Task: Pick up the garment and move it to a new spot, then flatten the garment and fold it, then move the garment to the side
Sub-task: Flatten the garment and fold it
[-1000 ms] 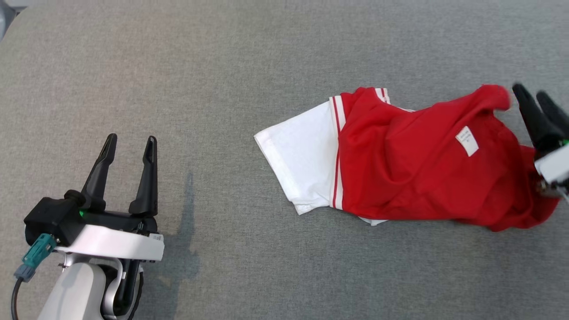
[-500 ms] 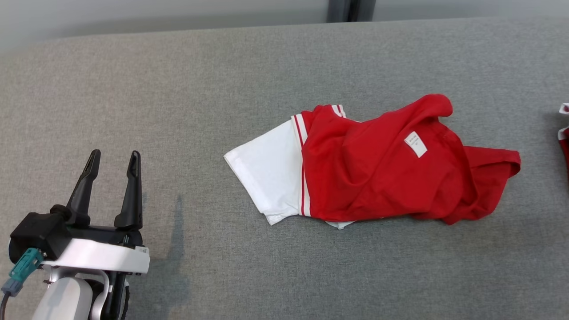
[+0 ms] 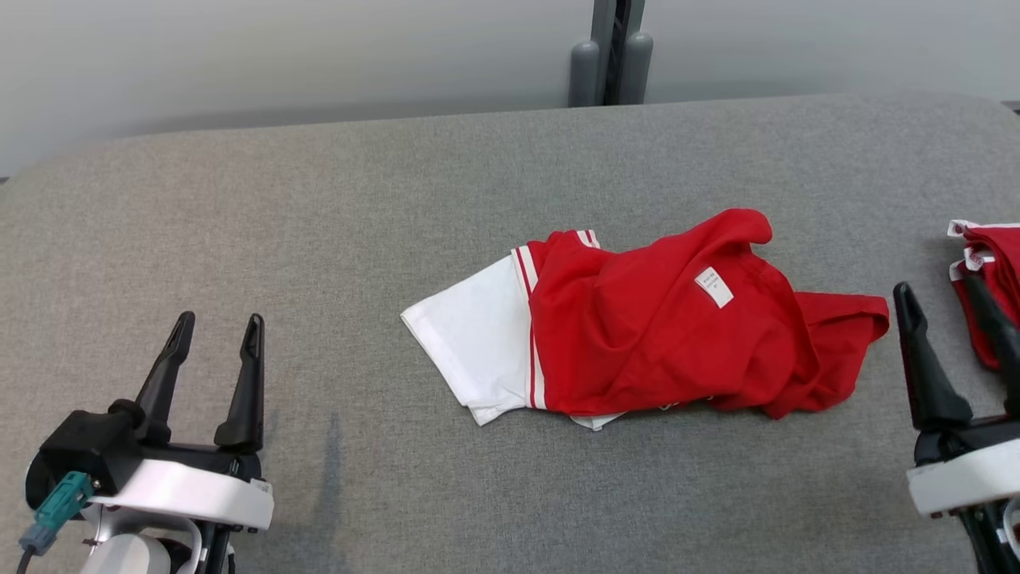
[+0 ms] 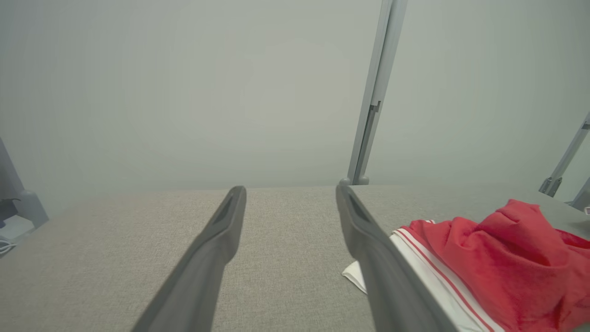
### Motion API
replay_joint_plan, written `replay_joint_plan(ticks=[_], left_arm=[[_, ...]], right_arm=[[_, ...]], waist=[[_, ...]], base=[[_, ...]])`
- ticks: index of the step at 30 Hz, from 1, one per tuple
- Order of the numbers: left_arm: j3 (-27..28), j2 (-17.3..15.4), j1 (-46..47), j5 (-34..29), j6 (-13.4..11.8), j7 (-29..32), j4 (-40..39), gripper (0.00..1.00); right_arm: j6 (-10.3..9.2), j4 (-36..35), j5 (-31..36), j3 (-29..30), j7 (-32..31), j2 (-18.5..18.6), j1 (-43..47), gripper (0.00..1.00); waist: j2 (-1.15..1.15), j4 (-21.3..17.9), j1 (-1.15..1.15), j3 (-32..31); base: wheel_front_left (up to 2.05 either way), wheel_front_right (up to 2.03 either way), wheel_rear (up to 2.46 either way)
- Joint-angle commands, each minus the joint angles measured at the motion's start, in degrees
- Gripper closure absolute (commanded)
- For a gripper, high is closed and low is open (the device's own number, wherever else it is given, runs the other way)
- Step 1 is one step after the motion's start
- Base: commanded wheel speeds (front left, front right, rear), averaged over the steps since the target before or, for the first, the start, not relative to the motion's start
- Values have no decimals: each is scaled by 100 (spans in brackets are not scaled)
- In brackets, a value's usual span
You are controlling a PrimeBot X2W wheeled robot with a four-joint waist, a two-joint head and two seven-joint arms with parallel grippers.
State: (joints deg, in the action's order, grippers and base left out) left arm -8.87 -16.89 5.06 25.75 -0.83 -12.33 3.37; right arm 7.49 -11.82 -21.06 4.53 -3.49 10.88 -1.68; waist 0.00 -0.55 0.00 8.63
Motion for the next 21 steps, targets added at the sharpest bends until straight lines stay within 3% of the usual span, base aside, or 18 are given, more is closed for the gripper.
replay_joint_plan(ticks=[1, 21], left_arm=[[0, -28, -24, 9, -29, -5, -20, 0], [-131, -85, 31, -30, -103, 158, -237, 0]], right_arm=[[0, -7, 14, 10, -15, 0, 35, 0], [0, -58, 135, 50, -149, -213, 127, 0]], waist=[[0, -3, 0, -41], [0, -9, 0, -3]], base=[[0, 0, 0], [0, 0, 0]])
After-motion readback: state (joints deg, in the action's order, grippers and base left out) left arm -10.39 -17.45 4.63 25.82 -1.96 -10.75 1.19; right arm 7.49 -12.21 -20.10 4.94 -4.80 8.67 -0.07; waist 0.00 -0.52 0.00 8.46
